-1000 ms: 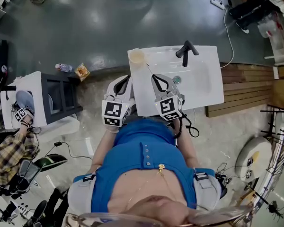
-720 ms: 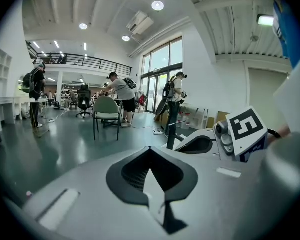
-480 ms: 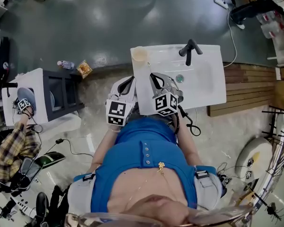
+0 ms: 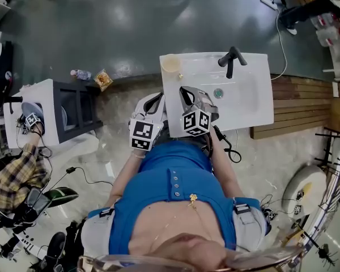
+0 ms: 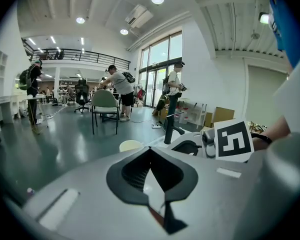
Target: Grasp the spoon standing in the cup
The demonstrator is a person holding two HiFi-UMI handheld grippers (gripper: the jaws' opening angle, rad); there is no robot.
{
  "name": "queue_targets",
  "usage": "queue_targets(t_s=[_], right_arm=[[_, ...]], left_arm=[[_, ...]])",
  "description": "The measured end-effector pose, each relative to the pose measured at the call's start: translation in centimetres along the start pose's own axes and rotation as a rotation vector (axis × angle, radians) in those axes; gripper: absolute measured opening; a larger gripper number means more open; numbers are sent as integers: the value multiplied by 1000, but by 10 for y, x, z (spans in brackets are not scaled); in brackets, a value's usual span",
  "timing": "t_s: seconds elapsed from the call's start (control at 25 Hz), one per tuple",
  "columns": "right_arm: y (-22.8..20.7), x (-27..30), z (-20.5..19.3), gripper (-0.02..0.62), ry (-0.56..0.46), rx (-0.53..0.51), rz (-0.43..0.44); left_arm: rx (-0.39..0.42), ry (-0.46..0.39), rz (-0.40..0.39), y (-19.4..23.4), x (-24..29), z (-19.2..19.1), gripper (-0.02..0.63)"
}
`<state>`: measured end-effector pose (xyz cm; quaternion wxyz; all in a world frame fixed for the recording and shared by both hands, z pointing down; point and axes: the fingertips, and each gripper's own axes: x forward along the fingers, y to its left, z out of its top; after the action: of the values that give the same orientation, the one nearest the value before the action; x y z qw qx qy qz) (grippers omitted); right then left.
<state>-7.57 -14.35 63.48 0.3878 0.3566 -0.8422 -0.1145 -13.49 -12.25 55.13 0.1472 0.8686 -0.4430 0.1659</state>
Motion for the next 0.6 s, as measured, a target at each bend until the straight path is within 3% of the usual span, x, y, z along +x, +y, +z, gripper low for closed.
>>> queue_targets(t_s=[0.6], right_arm=[[24,13,-11,32,-29,47,51]], left_arm=[[-90,129,-56,-3,23,-61,0]])
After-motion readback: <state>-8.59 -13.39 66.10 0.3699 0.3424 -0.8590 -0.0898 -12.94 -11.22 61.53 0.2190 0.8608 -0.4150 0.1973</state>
